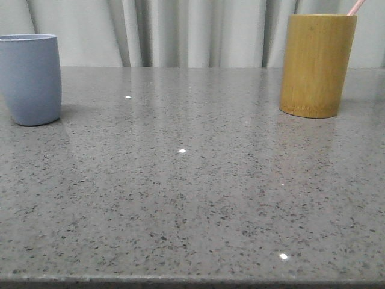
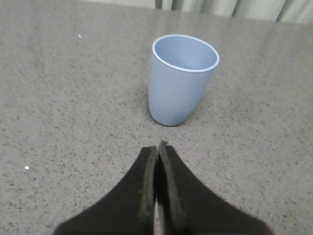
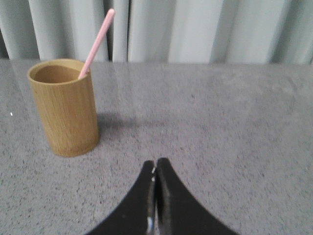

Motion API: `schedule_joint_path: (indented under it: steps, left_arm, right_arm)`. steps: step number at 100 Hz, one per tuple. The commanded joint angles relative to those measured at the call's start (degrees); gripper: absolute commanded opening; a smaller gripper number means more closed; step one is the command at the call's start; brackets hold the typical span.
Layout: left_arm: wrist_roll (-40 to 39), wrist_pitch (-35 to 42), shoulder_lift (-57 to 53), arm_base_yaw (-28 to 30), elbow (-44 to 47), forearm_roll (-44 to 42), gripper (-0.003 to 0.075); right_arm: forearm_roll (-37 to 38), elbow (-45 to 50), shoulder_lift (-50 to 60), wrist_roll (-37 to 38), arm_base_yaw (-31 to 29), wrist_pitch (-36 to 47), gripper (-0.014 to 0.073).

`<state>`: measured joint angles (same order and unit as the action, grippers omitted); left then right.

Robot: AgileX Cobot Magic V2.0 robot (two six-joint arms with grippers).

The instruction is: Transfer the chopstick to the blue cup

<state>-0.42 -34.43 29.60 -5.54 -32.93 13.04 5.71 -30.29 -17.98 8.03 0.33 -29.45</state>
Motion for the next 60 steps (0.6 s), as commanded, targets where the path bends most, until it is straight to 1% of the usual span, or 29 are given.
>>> schedule_joint_path:
  steps: [1,14,21,50,57,60]
  left_arm:
    - [-0.6,-2.8,5.8,0.1,-8.0,2.0,-0.0019]
    - [-0.6,-6.2,11.5,0.1,-14.2,2.1,-0.0019]
    - [-0.6,-6.8,13.4,0.1,-16.4,2.1,-0.0019]
    - [-0.4,-6.3,14.6,0.1,-17.5,2.1,-0.0019]
    - [-0.4,-6.3,14.6,0.1,-17.5,2.1,-0.0015]
    - [-0.4,-6.3,14.6,0.1,-17.5,2.1,-0.0008]
  right_arm:
    - [-0.4,-7.8,-4.8,-0.1,-0.4,-4.0,-0.0068]
    - [-1.2,-14.4,-9.2,-0.1,-0.4,-11.6,-0.0068]
    - [-1.3,-16.7,-11.0,-0.1,-0.4,-13.6,-0.0068]
    - [-1.5,-17.2,-12.6,-0.1,-0.4,-14.1,-0.0068]
    - [-1.5,-17.2,-12.6,-0.1,-0.4,-13.9,-0.0060]
    - [-1.5,-17.2,-12.6,-0.1,-0.4,-13.8,-0.0042]
